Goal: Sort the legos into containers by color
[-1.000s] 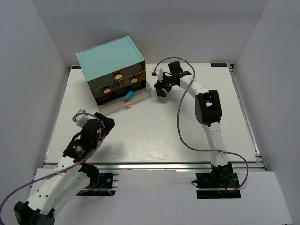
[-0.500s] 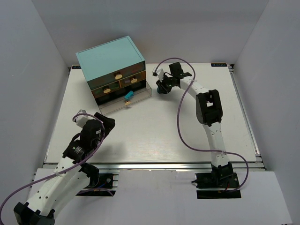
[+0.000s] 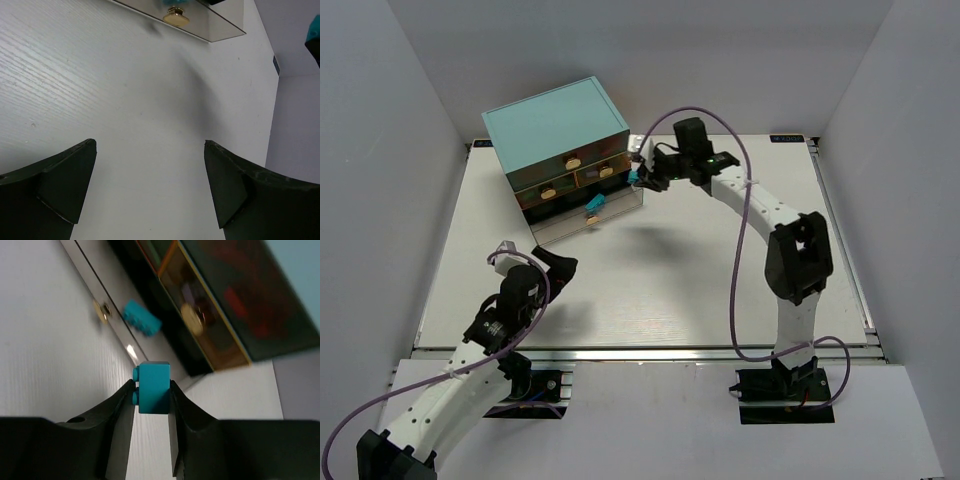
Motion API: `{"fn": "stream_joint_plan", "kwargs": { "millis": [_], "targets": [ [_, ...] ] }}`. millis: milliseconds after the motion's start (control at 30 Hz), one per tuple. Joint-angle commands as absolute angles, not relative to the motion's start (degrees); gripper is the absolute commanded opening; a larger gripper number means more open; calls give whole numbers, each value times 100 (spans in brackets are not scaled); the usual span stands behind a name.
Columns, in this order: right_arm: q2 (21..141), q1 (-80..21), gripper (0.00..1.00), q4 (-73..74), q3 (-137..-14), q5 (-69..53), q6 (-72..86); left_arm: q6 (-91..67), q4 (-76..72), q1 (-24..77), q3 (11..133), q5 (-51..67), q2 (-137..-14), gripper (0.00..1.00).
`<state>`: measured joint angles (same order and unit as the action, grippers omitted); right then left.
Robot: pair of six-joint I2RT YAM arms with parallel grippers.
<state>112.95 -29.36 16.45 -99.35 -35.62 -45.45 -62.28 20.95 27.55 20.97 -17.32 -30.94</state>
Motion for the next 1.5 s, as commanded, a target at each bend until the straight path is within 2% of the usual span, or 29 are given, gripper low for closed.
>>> {"fn": "stream_joint_plan", "kwargs": {
  "millis": [0,267,333,400,500,633,667,733,767,833,867,900,967,1033,1100,1167,1300,1467],
  "targets": [
    [11881,-3295,17,1617,-10580,-3674,-4509,-6144,1915,2733,2144,-1556,-3138,98],
    [13096,-3770,27,1810,-12260,-2839,-4588,-6143,2171,2733,2232,-1538,-3068,98],
    [13236,-3849,36,1784,-12313,-2734,-4632,-6135,2223,2733,2250,-1564,-3015,98],
    [13245,-3876,52,1758,-12200,-2646,-4641,-6126,2224,2733,2250,-1573,-2997,98],
    [13228,-3920,62,1784,-12112,-2593,-4685,-6056,1918,2733,2189,-1460,-3110,98],
    [13149,-3859,65,1828,-12103,-2566,-4606,-5889,1381,2733,2206,-1196,-3671,98],
    [13070,-3850,64,1846,-12111,-2619,-4527,-5836,1328,2733,2267,-1169,-3839,95],
    [12921,-3841,55,1916,-12094,-2689,-4404,-5565,1239,2733,2513,-1108,-4408,86],
    [12711,-3763,37,1977,-12059,-2785,-4151,-5459,1170,2733,2609,-1107,-4630,60],
    [12238,-3674,19,1960,-11717,-3022,-3729,-5029,1108,2733,2978,-1160,-5330,31],
    [12052,-3474,2,1951,-11559,-3128,-3492,-4897,1099,2733,3127,-1178,-5605,11],
    [11667,-3393,0,1951,-11166,-3390,-3054,-4574,1099,2733,3477,-1213,-5895,4],
    [11278,-3025,0,1812,-10672,-3672,-2516,-4238,1151,2733,3865,-1222,-6788,2],
    [10744,-2761,0,1767,-9908,-4207,-2286,-3641,1213,2733,4550,-1213,-7415,6],
    [10408,-2480,0,1618,-9442,-4306,-2276,-2938,1379,2733,5042,-1178,-8320,12],
    [9977,-2365,0,1539,-8826,-4254,-2338,-2054,1546,2733,5772,-1090,-9162,13],
    [9537,-1838,0,1432,-8087,-4210,-2338,-828,2064,2795,6941,-967,-10253,12],
    [9229,-1415,0,1450,-7586,-4482,-2294,365,2469,2795,7926,-1185,-11029,12]
  ]
}}
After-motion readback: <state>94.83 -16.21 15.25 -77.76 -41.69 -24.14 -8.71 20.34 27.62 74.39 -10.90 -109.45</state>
